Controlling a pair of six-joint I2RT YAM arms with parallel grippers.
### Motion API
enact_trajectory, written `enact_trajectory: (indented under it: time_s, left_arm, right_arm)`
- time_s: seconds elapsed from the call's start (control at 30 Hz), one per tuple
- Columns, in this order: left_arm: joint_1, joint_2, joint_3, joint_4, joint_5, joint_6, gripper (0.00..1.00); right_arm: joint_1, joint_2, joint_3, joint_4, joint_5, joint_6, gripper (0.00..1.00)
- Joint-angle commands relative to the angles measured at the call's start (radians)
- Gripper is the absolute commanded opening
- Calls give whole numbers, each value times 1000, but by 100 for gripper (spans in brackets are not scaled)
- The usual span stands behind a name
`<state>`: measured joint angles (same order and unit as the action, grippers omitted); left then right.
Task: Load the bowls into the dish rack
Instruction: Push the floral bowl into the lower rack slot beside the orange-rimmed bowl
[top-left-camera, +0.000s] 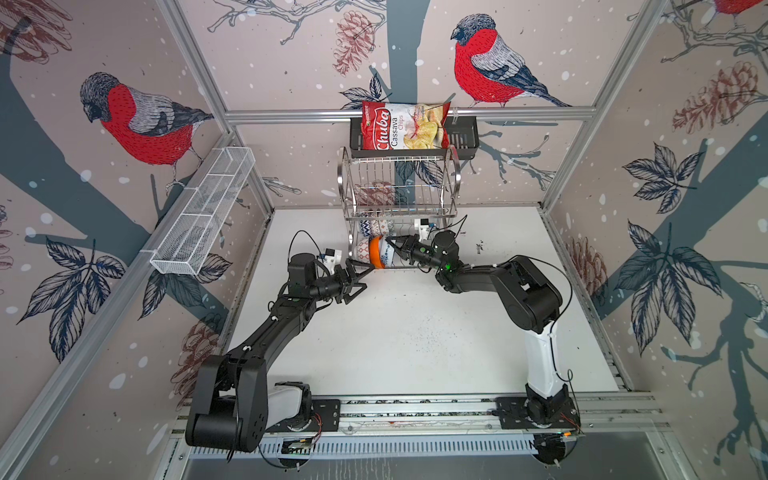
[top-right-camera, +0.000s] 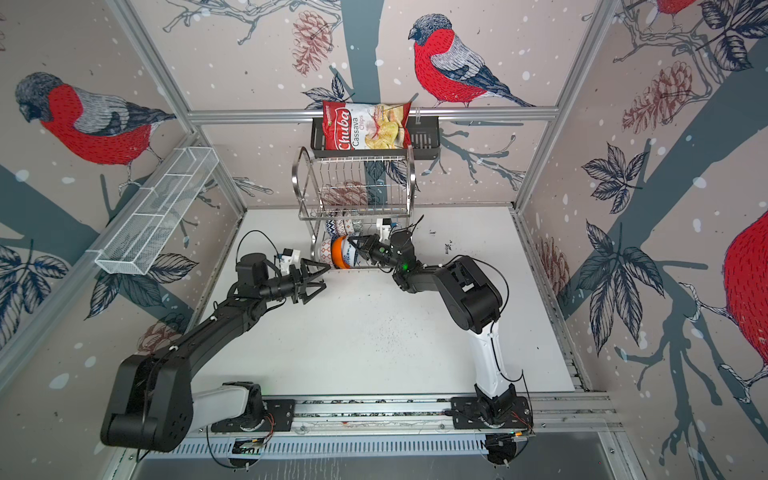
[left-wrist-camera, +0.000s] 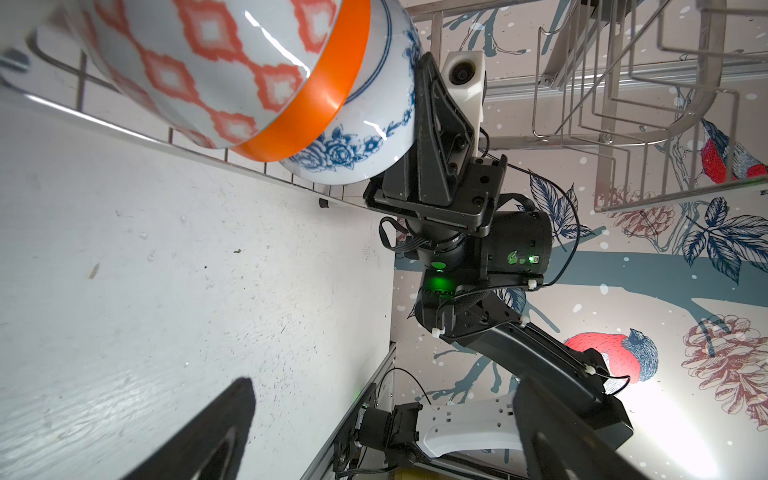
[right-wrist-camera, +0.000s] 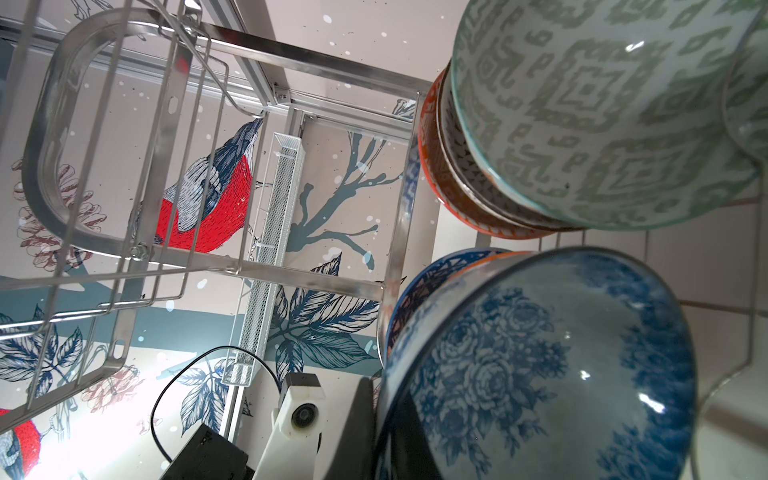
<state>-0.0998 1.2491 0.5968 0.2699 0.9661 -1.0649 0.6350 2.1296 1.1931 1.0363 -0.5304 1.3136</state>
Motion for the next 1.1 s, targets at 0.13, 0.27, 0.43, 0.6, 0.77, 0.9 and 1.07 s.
enact_trajectory:
  time_s: [0.13, 0.27, 0.43, 0.6, 0.77, 0.9, 1.07]
  left_arm:
    - [5, 0, 10, -14, 6, 28, 97]
    - [5, -1, 9, -24, 5, 34, 97]
    - [6, 1, 9, -27, 3, 36, 97]
    - [6, 3, 9, -41, -2, 43, 97]
    - [8, 10, 10, -45, -3, 47, 97]
    - [8, 11, 9, -51, -8, 51, 97]
    - [8, 12, 10, -56, -10, 54, 97]
  right_arm:
    - [-2, 18, 8, 127, -17, 44, 0]
    - [-6, 16, -4, 128, -7, 49, 0]
    - [-8, 18, -5, 100, 1, 44, 0]
    - [-9, 17, -3, 76, 7, 33, 0]
    - [-12, 24, 0, 63, 6, 28, 0]
    - [-14, 33, 4, 56, 6, 33, 0]
    - [-13, 42, 27, 28, -2, 21, 0]
